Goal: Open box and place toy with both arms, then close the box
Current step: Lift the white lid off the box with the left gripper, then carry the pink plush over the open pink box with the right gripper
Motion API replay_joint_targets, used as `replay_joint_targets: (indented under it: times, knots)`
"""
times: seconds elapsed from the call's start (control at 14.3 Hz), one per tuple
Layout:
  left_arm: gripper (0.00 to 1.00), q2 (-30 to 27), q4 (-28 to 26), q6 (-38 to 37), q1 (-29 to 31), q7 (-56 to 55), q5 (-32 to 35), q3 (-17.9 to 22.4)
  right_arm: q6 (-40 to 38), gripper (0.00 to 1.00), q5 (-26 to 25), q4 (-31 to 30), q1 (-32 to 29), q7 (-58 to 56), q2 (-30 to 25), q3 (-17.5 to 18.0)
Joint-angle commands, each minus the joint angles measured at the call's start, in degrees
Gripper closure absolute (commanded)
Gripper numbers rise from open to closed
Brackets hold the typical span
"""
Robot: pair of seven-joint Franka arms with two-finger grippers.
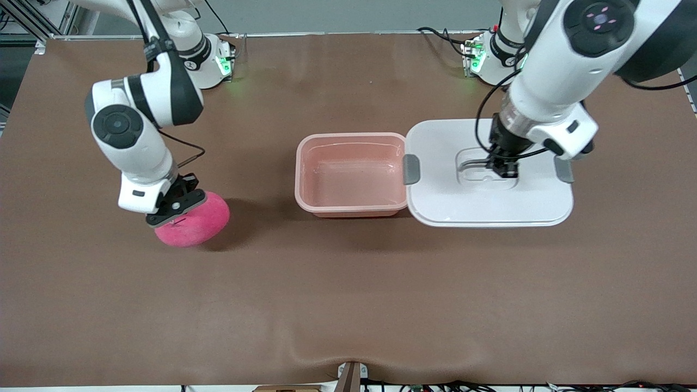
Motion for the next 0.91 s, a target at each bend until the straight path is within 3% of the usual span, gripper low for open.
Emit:
replay_joint_targets:
  times: [0.0, 0.35, 0.84]
  knots:
    - [1.00, -2.45, -1.19, -2.61, 5.37, 4.60, -0.29, -0.71, -2.57, 1.00, -0.93, 2.50, 4.26, -0.31, -1.69, -0.44]
    - [1.00, -3.95, -1.80, -4.21, 13.99, 19.73, -4.42, -0.97, -2.57, 1.00, -3.21, 2.85, 11.12, -3.81, -3.45, -0.35]
    - [1.00, -3.95, -2.86, -3.85, 15.41, 20.36, -4.60, -0.97, -2.48, 1.00, -3.57, 3.29, 16.40, -15.24, -4.33, -0.18]
